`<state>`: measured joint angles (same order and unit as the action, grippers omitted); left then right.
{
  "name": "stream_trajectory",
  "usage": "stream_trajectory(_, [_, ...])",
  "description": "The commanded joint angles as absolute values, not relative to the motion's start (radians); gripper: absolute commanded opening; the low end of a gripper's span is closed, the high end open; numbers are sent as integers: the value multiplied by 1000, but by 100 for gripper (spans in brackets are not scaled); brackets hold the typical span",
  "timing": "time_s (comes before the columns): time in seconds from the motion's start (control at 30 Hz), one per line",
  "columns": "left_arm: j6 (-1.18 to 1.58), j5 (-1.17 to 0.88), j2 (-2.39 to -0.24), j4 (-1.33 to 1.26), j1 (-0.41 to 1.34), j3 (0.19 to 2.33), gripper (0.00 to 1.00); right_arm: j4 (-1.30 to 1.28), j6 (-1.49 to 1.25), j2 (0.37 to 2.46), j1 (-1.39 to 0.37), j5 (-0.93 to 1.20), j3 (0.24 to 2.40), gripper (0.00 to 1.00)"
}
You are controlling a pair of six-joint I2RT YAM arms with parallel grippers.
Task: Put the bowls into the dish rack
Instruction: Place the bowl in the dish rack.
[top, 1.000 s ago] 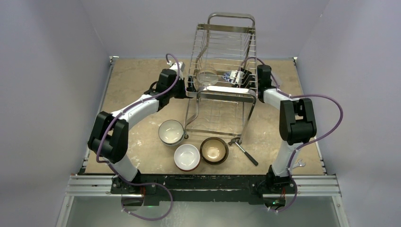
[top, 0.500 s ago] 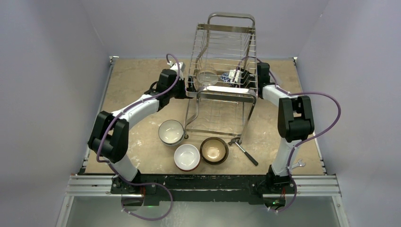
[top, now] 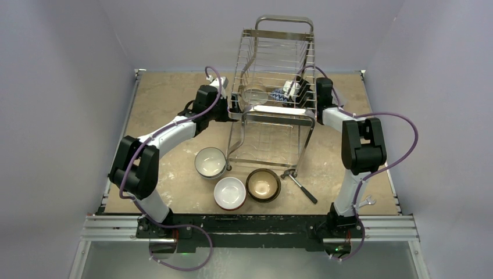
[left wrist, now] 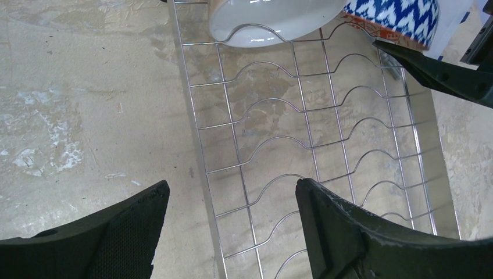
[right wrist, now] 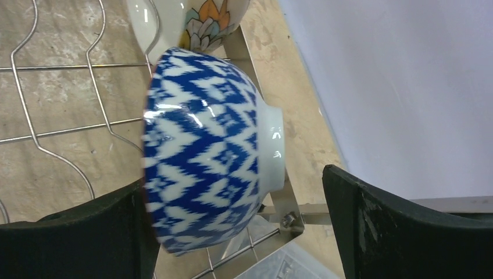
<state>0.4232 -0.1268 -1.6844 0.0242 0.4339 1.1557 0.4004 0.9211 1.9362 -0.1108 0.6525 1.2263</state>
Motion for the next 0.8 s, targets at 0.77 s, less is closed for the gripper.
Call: stream_trajectory(0.77, [409,-105,-1655,-4,419,1186,79,986,542,1717,-109,436,909,99])
